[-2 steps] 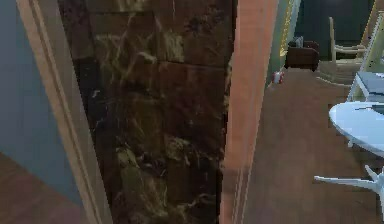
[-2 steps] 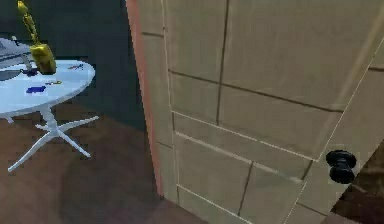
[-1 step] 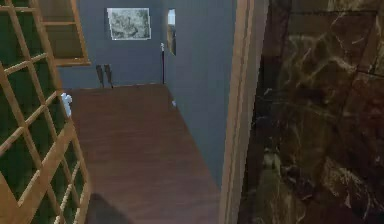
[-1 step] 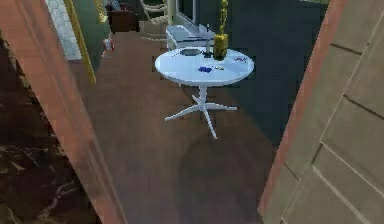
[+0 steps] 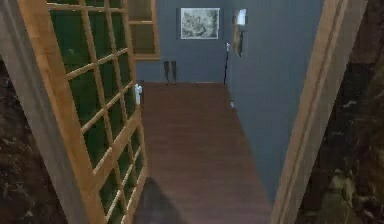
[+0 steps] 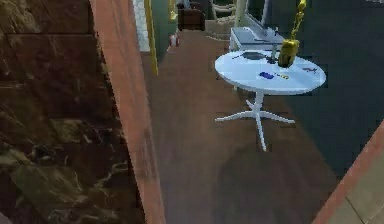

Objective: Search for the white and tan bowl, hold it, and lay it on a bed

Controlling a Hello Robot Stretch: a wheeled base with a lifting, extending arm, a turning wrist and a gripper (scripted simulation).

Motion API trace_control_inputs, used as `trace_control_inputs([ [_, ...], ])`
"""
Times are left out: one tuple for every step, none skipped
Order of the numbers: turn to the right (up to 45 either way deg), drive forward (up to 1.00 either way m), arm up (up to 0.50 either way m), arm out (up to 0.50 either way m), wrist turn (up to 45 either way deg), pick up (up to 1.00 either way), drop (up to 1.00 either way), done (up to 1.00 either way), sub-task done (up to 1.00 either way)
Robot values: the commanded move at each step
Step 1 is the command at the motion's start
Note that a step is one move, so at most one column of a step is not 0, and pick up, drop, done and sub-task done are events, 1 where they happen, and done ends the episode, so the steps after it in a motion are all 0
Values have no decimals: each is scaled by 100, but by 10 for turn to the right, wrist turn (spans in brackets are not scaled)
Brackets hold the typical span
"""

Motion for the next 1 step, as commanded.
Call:
trace_control_inputs([
  [0,100,0,0,0,0,0,0,0],
])
